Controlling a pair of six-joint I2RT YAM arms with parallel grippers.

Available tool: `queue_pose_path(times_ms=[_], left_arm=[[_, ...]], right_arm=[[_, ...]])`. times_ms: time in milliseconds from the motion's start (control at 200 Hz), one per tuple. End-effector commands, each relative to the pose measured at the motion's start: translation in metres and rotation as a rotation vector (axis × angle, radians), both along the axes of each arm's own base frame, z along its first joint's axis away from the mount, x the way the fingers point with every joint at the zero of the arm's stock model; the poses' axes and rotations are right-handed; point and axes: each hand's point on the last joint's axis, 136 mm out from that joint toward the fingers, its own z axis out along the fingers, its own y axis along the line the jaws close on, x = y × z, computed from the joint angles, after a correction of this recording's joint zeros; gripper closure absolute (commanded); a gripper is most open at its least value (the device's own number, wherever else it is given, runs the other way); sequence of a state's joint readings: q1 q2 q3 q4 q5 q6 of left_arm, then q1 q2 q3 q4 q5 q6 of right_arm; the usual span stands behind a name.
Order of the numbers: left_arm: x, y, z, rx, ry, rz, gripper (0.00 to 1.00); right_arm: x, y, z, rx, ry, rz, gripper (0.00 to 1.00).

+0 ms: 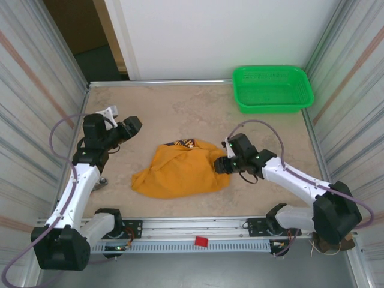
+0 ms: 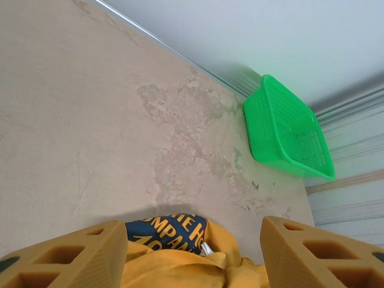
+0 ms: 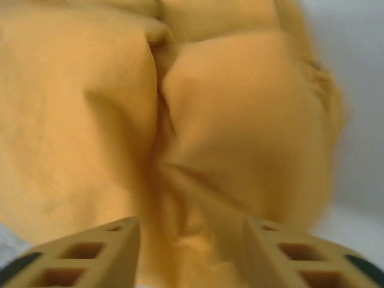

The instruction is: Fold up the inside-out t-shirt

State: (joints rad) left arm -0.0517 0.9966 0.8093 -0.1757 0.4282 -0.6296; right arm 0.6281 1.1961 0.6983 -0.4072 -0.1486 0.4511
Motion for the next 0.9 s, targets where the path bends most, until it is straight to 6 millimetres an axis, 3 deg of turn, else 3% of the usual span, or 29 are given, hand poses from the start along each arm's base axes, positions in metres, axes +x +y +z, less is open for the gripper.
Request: queue_pose_path(times_ms=[0, 105, 261, 391, 476, 551, 591, 616, 726, 807, 842, 882, 897], left_arm=[[-0.003, -0.005, 0.002, -0.015, -0.011, -0.029, 0.39], [-0.009, -0.010, -0.007, 0.015, 0.015, -0.045, 0.37], [-0.025, -0.029, -0.040, 0.097, 0.085, -0.091, 0.36], [-0.036, -0.054, -0.076, 0.209, 0.127, -0.168, 0.34], [-0.035, -0.077, -0.091, 0.250, 0.129, -0.247, 0.32], [-0.030, -0.098, -0.100, 0.286, 0.121, -0.315, 0.31], [-0.028, -0.107, -0.107, 0.315, 0.122, -0.350, 0.31], [-0.026, -0.114, -0.112, 0.332, 0.127, -0.371, 0.30], [-0.021, -0.136, -0.136, 0.377, 0.166, -0.451, 0.30], [-0.018, -0.147, -0.151, 0.381, 0.191, -0.487, 0.49], [-0.015, -0.150, -0.152, 0.374, 0.190, -0.492, 0.65], [-0.010, -0.149, -0.149, 0.381, 0.185, -0.471, 0.94], [-0.008, -0.148, -0.146, 0.386, 0.180, -0.460, 1.00]], right_arm=[[0.028, 0.003, 0.062, 0.103, -0.196, -0.080, 0.46], [0.037, 0.021, 0.083, 0.120, -0.207, -0.017, 0.46], [0.052, 0.060, 0.082, 0.120, -0.188, 0.087, 0.42], [0.061, 0.088, 0.055, 0.084, -0.131, 0.132, 0.39], [0.062, 0.095, 0.024, 0.055, -0.071, 0.137, 0.41], [0.060, 0.095, 0.005, 0.033, -0.032, 0.137, 0.52], [0.059, 0.094, -0.001, 0.030, -0.022, 0.135, 0.63], [0.058, 0.093, 0.000, 0.035, -0.022, 0.133, 0.73], [0.057, 0.089, 0.012, 0.050, -0.042, 0.127, 0.98], [0.057, 0.085, 0.026, 0.063, -0.064, 0.120, 1.00], [0.056, 0.083, 0.032, 0.068, -0.072, 0.120, 1.00], [0.055, 0.081, 0.039, 0.074, -0.086, 0.121, 1.00], [0.054, 0.080, 0.042, 0.075, -0.091, 0.119, 1.00]])
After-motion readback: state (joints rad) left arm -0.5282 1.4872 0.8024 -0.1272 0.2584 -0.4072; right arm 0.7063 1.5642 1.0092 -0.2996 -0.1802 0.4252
